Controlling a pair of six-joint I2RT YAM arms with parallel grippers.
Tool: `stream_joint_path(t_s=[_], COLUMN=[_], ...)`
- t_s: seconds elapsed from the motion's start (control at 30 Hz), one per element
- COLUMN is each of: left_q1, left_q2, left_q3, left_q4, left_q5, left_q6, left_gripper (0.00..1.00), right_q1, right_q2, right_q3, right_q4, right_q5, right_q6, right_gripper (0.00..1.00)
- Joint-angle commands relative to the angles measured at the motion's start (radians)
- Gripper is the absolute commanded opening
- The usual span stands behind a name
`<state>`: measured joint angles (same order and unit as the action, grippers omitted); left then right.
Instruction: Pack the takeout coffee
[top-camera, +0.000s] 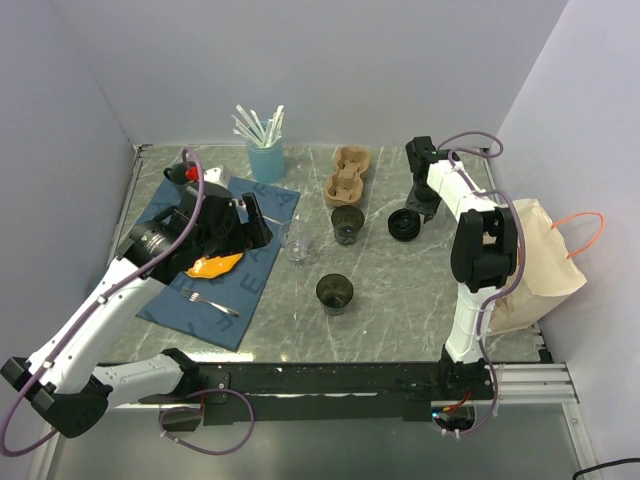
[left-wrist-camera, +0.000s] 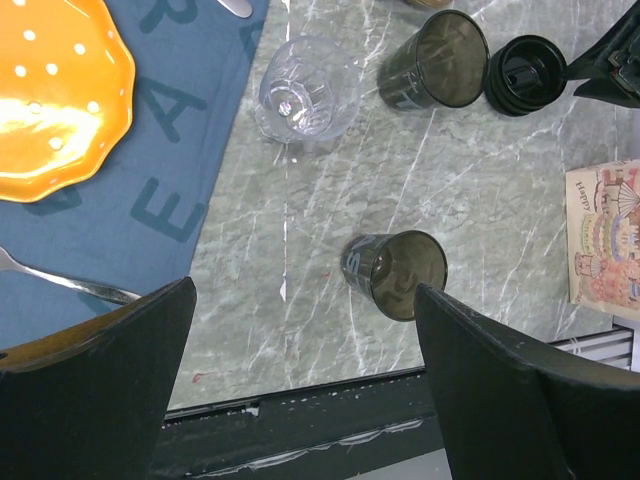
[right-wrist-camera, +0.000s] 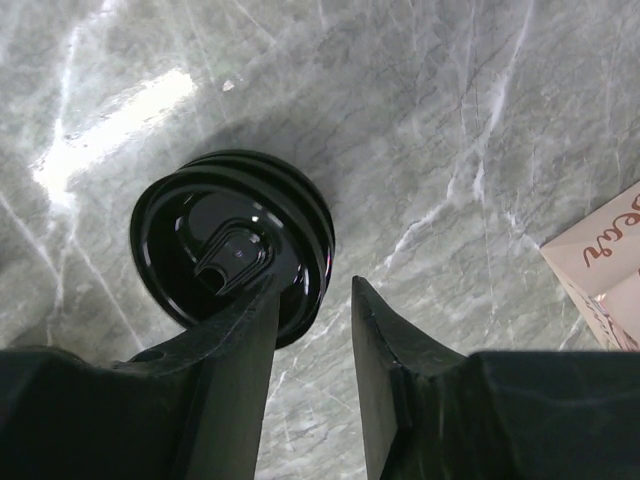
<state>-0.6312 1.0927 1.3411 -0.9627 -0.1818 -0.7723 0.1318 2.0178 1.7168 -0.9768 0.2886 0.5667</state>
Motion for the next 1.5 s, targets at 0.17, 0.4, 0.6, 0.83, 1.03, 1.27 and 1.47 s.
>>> stream_joint_path(t_s=[0.17,0.4,0.6,0.83,1.03,1.27,1.47], left_q1=[-0.002,-0.002,-0.002,-0.002,-0.002,-0.001,-0.001], left_q2=[0.030,0.035,0.038,0.027,0.021,0.194,0.347], left_q3=[0.059,0.052,0.049,0.040,0.026,0.200,0.326], left_q4=[0.036,0.044,0.064,0.105,0.190,0.213,0.242], left_q5=[-0.015,-0.010,-0.016,-0.001,-0.033,0.019,0.154], left_q6=[-0.005,-0.009,0.005,0.041,0.143,0.156,0.153], left_gripper=[0.97,0.97,0.97,0.98,0.99,0.97,0.91], right_q1=[-0.015,-0.018,-0.020,-0.020,-0.015,0.072,0.241], right_q2=[0.039,0.029,-0.007,-0.044,-0.125,-0.382,-0.539], right_q3=[0.049,0.056,0.058,0.064,0.072,-0.051,-0.094], right_q4=[0.018,0.021,0.012,-0.002,-0.016,0.040,0.010], right_q5=[-0.017,-0.012,-0.016,-0.029,-0.063,-0.149,-0.137], right_q6=[-0.010,-0.030,-0.041,-0.050,-0.077,-0.159,-0.147], right_gripper=[0.39,0.25,0.24,0.22,0.19,0.19,0.19])
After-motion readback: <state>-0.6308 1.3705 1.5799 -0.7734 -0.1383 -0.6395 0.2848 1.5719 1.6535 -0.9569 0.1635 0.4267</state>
